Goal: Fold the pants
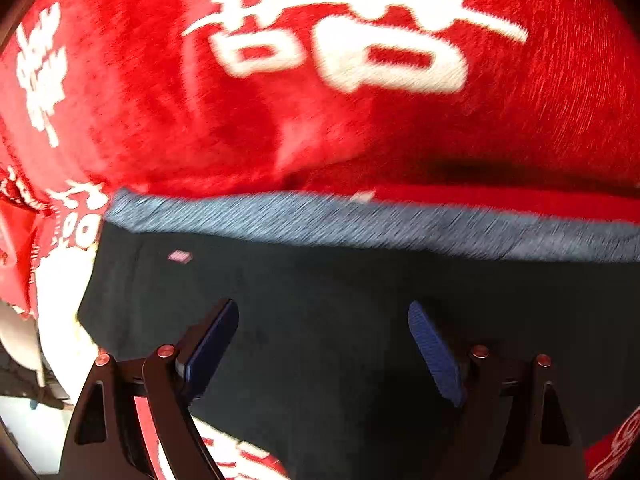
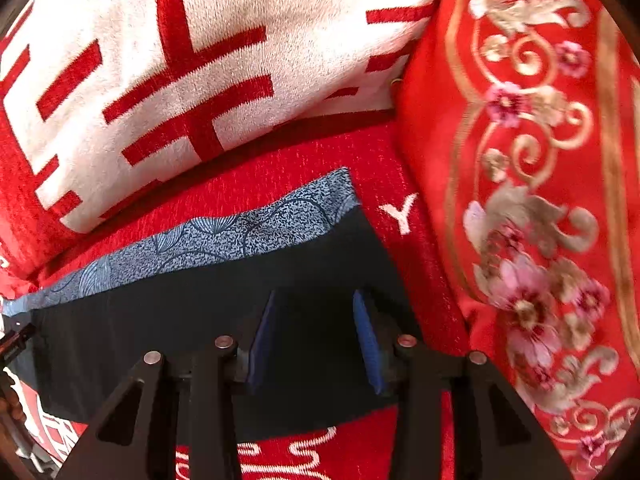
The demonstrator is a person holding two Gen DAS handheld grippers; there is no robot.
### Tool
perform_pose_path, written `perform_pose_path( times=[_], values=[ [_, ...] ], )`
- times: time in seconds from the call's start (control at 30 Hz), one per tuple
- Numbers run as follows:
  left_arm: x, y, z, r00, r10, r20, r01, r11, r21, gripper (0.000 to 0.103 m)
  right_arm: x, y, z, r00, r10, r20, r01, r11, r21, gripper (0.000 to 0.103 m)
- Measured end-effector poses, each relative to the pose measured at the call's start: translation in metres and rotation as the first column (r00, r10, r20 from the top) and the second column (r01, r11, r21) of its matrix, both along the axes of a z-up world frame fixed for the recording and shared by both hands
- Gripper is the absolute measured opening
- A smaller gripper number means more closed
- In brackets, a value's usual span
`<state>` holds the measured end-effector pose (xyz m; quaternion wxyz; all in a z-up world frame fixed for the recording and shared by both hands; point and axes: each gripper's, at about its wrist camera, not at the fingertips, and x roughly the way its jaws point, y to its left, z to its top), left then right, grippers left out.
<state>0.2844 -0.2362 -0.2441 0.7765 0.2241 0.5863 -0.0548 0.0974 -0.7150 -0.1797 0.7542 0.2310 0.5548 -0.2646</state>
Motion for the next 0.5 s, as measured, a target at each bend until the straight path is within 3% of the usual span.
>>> perform_pose_path(
  times=[0.17,0.23,0.3,0.33,0.4,0.5],
  values=[
    [-0.013,0.023,-0.023,1.0,0.016,-0.027,-0.015,0.999,0.038,0.088,0.018,-0.019,-0.009,1.0,-0.003,0.006,0.002,1.0,0.022,0.043],
    [-0.019,0.024,-0.023,1.0,0.023,0.0,-0.023,0.999,0.026,0.088,0.031,-0.03,-0.019,1.0,0.001,-0.027,-0.001,1.0,0.009,0.043],
    [-0.023,0.024,-0.024,1.0,0.016,0.02,-0.017,0.999,0.034,0.088,0.037,-0.039,-0.025,0.995,-0.022,-0.095,0.015,0.997,-0.078,0.044],
    [-0.026,0.024,-0.023,1.0,0.015,0.026,-0.016,0.999,0.033,0.088,0.035,-0.047,-0.029,0.994,-0.056,-0.096,0.051,0.997,-0.056,0.048],
    [-0.035,0.022,-0.02,0.999,0.02,0.028,-0.02,1.0,0.024,0.088,0.019,-0.057,-0.025,0.984,-0.174,-0.043,0.176,0.983,0.05,0.052],
    [-0.035,0.027,-0.023,0.999,0.031,0.019,-0.031,1.0,0.004,0.089,0.005,-0.03,0.003,0.992,-0.122,0.036,0.121,0.992,0.042,0.054]
  ],
)
